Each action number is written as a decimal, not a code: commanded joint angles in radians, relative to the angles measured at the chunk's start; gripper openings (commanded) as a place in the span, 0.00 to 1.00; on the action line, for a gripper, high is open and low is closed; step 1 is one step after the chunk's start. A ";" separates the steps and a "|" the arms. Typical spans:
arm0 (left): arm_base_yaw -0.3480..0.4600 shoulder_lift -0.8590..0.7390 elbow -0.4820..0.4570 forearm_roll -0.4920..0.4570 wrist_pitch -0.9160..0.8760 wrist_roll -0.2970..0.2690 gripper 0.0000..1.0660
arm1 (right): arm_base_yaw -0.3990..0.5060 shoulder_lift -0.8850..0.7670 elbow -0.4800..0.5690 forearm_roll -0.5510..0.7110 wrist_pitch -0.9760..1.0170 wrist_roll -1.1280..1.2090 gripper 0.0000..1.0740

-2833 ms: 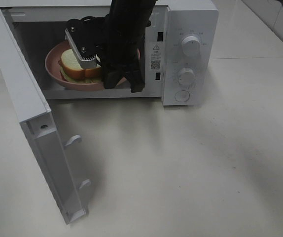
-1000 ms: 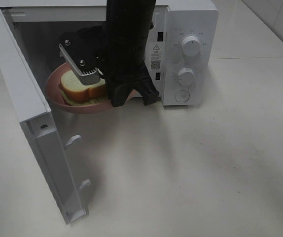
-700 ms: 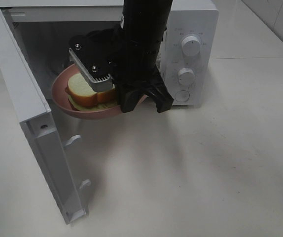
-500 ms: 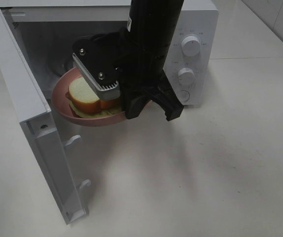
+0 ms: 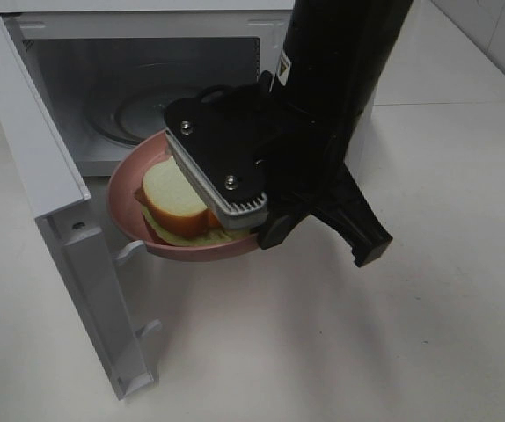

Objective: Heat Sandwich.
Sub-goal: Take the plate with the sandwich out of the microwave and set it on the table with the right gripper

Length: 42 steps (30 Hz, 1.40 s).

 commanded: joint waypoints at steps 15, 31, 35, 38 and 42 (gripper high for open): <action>-0.005 -0.015 0.002 -0.007 -0.008 0.000 0.71 | 0.011 -0.291 0.307 0.003 -0.068 0.112 0.00; -0.005 -0.015 0.002 -0.007 -0.008 0.000 0.71 | 0.011 -0.466 0.465 0.002 -0.080 0.184 0.00; -0.005 -0.015 0.002 -0.007 -0.008 0.000 0.71 | 0.011 -0.474 0.470 0.002 -0.083 0.208 0.00; -0.005 -0.015 0.002 -0.007 -0.008 0.000 0.71 | 0.011 -0.476 0.470 0.000 -0.086 0.230 0.00; -0.005 -0.015 0.002 -0.007 -0.008 0.000 0.71 | 0.011 -0.476 0.470 0.000 -0.085 0.259 0.00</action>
